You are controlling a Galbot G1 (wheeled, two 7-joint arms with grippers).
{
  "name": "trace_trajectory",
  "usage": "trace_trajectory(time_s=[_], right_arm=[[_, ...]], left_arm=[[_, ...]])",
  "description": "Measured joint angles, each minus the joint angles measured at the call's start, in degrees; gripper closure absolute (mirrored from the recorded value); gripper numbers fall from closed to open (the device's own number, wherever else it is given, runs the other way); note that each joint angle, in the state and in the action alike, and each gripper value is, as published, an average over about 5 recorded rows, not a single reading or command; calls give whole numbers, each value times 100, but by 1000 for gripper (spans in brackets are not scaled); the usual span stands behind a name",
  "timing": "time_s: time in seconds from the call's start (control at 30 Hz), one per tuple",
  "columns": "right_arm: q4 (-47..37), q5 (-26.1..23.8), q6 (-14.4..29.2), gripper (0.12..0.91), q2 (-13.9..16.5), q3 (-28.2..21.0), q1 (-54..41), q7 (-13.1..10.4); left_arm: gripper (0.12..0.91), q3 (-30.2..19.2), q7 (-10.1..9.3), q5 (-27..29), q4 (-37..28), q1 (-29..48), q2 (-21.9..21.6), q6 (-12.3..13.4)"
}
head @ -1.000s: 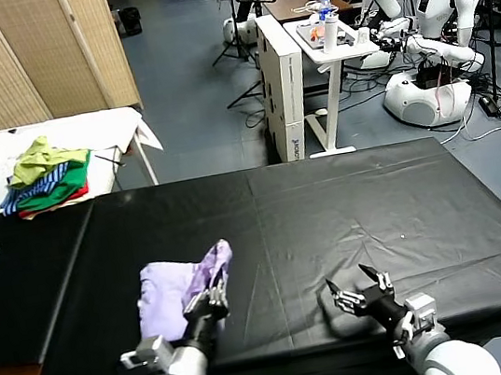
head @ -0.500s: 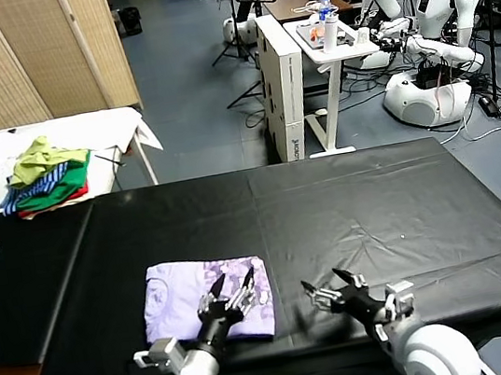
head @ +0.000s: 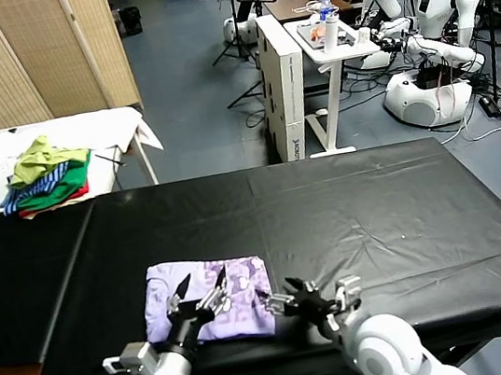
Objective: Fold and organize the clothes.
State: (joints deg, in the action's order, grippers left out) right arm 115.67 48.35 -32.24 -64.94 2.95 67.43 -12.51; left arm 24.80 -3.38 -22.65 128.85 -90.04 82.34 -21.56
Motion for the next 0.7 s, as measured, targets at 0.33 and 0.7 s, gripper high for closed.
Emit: trace_trajectory(time_s=[0.33, 0.7], right_arm=[[-129, -117, 9, 692, -29, -125, -30, 20], [70, -137, -284, 886, 353, 441, 188, 68]], left_arm=[[123, 300, -12, -14, 88, -34, -119, 44], [123, 645, -20, -95, 9, -3, -293, 75]])
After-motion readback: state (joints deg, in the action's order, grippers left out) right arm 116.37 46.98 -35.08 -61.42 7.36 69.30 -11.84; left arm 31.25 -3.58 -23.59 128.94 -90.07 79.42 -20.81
